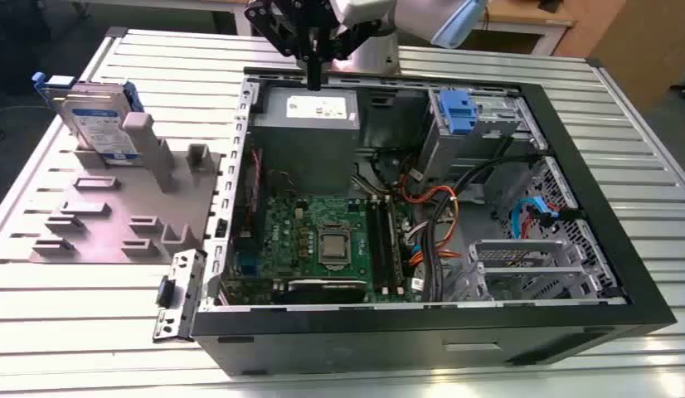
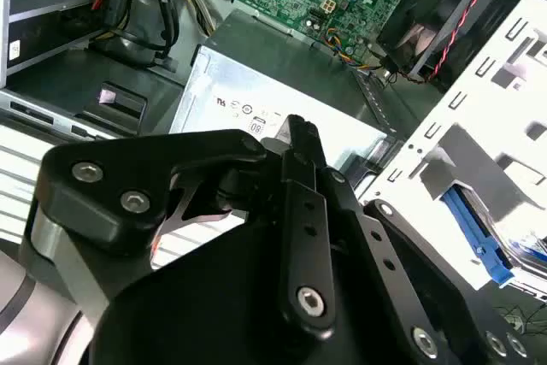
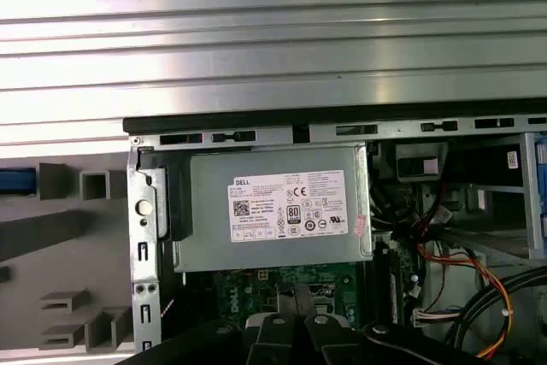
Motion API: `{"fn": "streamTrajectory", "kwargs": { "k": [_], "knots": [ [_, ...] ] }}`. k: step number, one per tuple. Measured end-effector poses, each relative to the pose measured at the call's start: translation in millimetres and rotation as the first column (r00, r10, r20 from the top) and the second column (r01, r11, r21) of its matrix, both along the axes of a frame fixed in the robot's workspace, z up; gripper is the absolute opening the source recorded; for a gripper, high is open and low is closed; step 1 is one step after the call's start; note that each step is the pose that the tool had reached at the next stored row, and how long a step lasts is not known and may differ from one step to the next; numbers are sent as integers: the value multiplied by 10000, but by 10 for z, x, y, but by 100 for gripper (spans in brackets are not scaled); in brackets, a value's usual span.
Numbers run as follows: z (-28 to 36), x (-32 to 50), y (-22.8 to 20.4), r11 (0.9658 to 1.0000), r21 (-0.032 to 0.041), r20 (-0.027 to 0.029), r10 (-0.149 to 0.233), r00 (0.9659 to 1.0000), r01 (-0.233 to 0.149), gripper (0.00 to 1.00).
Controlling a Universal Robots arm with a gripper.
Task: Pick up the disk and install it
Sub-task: 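Reach for the disk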
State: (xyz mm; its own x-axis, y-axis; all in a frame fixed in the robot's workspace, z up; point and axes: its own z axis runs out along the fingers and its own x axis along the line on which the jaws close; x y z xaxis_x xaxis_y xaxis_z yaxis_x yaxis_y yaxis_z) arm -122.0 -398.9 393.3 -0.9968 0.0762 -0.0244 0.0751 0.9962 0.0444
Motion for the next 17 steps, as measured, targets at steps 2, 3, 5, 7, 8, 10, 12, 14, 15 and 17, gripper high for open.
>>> {"fn": "streamTrajectory", "kwargs": {
  "k": [2, 3, 5, 7, 8, 10, 12, 14, 15, 17],
  "knots": [
    [0, 0, 0, 10000, 0, 0, 0, 10000, 0, 11],
    [0, 0, 0, 10000, 0, 0, 1, 10000, -1, 11],
    [0, -3, 1, 10000, 0, 1, 0, 10000, 0, 11],
    [0, -17, 0, 10000, 1, 1, -2, 10000, 2, 11],
    [0, -18, 0, 10000, 0, 1, -1, 10000, 1, 11],
    [0, -18, 0, 10000, 0, 0, 0, 10000, 0, 11],
    [0, -21, 0, 10000, 0, 0, -1, 10000, 1, 11],
    [0, -25, 0, 10000, 0, 0, -1, 10000, 1, 11],
    [0, -28, 0, 10000, 0, 1, -1, 10000, 1, 11],
    [-1, -54, 0, 10000, 0, 1, 0, 10000, 0, 11]
  ]
}}
